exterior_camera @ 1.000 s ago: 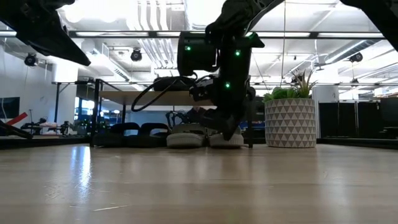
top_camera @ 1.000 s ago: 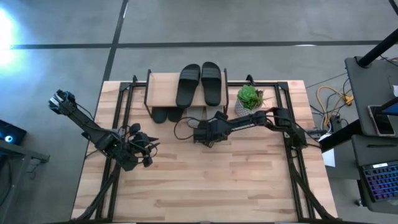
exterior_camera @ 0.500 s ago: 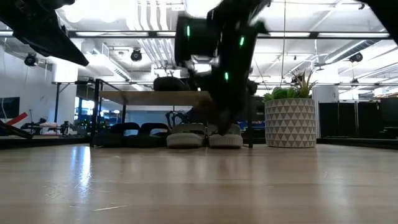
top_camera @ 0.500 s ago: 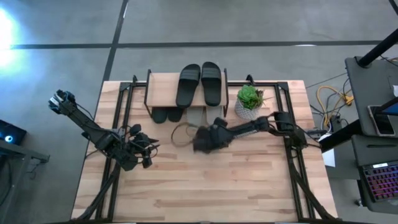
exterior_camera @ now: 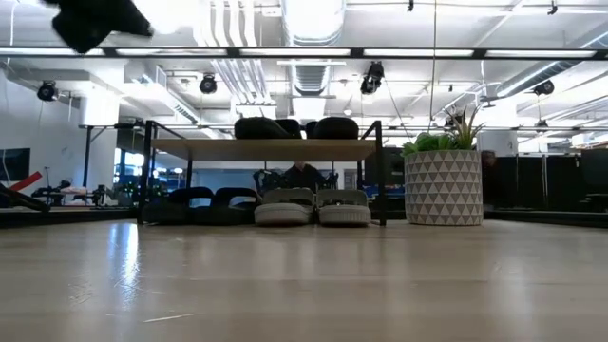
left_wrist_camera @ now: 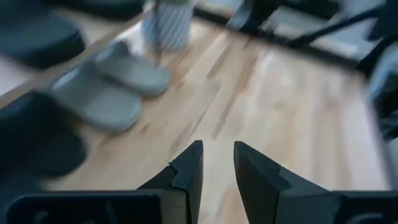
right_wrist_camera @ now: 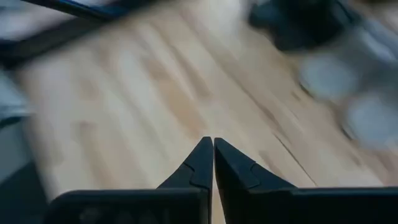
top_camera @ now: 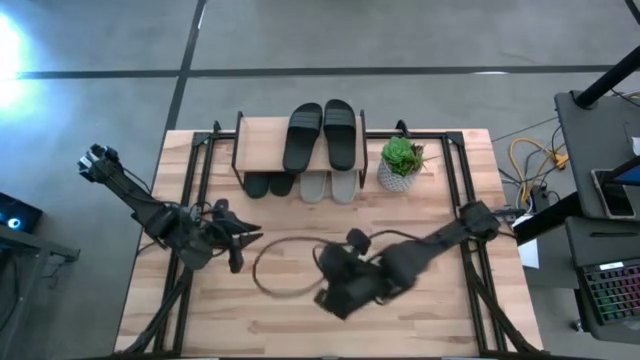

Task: Pick and place slides into the shelf
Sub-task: Return to Home Position

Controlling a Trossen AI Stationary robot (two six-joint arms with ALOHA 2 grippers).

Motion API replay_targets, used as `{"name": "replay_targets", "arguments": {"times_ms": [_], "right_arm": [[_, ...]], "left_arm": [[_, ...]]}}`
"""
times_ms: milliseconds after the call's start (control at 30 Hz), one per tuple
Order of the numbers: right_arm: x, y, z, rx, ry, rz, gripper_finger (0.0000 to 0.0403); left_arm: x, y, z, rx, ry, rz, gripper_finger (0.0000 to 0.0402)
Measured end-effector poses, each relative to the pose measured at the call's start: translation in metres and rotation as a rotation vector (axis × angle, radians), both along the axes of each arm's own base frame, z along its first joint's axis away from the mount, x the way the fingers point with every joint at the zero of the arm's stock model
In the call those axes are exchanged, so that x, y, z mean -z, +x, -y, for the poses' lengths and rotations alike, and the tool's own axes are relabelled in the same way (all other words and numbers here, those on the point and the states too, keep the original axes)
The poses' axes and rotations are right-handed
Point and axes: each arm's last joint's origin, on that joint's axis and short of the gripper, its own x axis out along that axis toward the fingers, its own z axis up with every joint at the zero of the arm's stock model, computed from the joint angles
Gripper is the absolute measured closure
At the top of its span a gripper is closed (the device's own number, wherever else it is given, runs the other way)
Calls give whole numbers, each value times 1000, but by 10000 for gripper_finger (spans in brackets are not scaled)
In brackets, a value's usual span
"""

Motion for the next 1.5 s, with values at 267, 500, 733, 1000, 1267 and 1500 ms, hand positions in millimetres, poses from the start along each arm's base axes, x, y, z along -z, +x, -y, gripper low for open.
{"name": "replay_targets", "arguments": {"times_ms": [267, 500, 733, 1000, 1267, 1500], "right_arm": [[-65, -14, -16, -247, -34, 190, 394], [-27, 32, 5, -542, 194, 216, 394], [16, 38, 49, -579, 338, 339, 394], [-9, -76, 124, -479, 301, 566, 394], [39, -145, 160, -473, 265, 803, 394], [63, -198, 168, -399, 218, 874, 394]], "left_arm": [[-56, 19, 23, 514, 73, 431, 326], [-61, 43, 8, 489, 100, 542, 326], [-43, 55, -24, 644, 42, 558, 326], [-57, 2, -82, 429, 131, 554, 326], [-21, -30, -90, 368, 51, 554, 326], [12, -62, -94, 208, 1, 583, 326]]}}
